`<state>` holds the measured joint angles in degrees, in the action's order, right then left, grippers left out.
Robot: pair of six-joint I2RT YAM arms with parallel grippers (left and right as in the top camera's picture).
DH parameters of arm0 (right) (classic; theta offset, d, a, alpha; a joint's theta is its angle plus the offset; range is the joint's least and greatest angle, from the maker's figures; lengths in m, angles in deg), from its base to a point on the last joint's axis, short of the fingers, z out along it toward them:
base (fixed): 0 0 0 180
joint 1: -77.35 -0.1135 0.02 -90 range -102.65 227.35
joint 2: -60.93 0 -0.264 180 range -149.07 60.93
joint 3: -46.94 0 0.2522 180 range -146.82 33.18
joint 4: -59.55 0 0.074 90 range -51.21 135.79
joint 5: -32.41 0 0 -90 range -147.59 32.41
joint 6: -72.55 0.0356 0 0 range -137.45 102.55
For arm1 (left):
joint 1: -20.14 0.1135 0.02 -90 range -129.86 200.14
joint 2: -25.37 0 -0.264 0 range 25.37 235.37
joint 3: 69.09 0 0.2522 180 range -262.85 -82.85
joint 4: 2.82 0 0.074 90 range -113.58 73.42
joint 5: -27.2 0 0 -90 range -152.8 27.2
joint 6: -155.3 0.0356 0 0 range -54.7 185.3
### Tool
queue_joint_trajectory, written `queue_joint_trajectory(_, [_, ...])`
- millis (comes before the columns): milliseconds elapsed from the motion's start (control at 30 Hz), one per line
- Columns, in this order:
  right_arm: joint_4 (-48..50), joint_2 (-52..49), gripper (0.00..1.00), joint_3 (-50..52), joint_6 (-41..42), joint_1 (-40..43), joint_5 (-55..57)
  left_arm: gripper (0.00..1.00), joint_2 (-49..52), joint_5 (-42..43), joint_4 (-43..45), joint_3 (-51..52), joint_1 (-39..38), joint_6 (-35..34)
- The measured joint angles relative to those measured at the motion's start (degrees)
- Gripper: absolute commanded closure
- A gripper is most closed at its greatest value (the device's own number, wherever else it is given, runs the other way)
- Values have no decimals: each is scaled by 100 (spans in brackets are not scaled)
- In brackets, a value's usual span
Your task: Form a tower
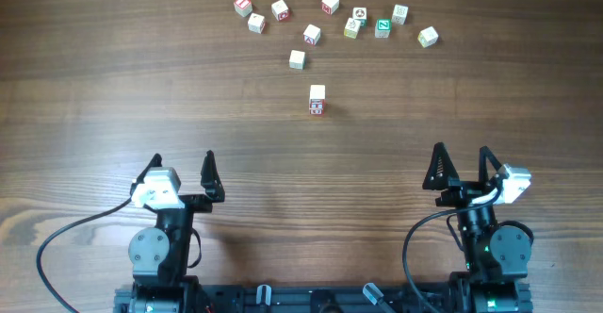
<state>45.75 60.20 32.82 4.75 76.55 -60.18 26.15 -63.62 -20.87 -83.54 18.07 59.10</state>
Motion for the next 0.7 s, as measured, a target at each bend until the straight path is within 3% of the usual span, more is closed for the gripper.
queue_joint_trajectory(567, [0,0,0,0,-22,0,2,0,0,52,0,0,0,210])
queue_joint_trajectory(700, [-2,0,0,0,-975,0,0,0,0,52,0,0,0,210])
